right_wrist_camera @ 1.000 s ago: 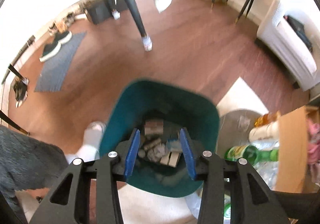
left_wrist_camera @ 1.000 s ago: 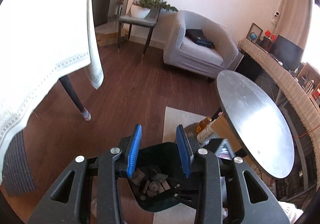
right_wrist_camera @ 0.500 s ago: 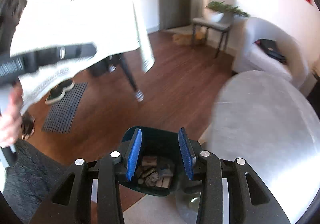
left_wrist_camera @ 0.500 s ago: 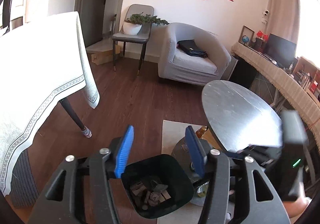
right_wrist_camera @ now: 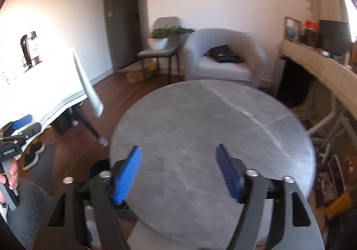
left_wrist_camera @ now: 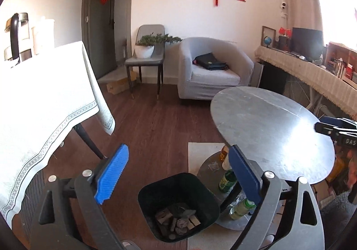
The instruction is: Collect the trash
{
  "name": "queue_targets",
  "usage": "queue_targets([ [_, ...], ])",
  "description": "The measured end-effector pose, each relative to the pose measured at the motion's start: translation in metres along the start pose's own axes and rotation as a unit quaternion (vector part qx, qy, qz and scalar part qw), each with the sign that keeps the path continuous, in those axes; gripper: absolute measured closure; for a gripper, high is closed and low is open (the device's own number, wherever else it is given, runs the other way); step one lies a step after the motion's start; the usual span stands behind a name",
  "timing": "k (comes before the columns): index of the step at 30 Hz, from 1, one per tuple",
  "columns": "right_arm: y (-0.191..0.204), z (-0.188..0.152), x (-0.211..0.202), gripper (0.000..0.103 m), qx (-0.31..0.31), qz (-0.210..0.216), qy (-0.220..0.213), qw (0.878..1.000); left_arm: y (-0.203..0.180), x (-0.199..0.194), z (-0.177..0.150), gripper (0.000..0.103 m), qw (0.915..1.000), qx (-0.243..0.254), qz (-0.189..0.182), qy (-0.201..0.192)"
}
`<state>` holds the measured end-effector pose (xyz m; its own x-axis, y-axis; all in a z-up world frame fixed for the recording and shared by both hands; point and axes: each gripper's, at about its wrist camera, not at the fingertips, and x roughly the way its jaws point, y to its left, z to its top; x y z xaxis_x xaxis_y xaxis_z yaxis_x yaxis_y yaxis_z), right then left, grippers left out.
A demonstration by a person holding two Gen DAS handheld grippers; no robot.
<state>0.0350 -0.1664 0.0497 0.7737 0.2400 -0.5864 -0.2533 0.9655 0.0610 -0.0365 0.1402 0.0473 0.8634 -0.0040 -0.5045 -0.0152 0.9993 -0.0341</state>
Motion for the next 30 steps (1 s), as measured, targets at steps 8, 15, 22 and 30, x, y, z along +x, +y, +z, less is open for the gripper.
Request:
queue_targets([
  [8,-0.037,-0.033,-0.038,0.01,0.013,-0.026,-0.008,1.0,-0.004,-0.024,-0.011,0.007,0.9999,-0.005,0.007,-0.012],
  [15,-0.03,-0.063,-0.056,0.004,0.009,-0.008,-0.02,1.0,-0.008,-0.018,-0.027,0.007,0.9999,0.009,0.008,-0.007],
  [22,-0.019,-0.065,-0.061,0.004,-0.013,-0.002,-0.036,0.999,-0.009,-0.017,-0.031,0.007,0.9998,0.015,0.009,-0.006],
  [30,-0.027,-0.067,-0.067,0.004,0.017,0.008,-0.049,0.999,-0.007,-0.009,-0.034,0.007,0.9998,0.014,0.008,0.01],
])
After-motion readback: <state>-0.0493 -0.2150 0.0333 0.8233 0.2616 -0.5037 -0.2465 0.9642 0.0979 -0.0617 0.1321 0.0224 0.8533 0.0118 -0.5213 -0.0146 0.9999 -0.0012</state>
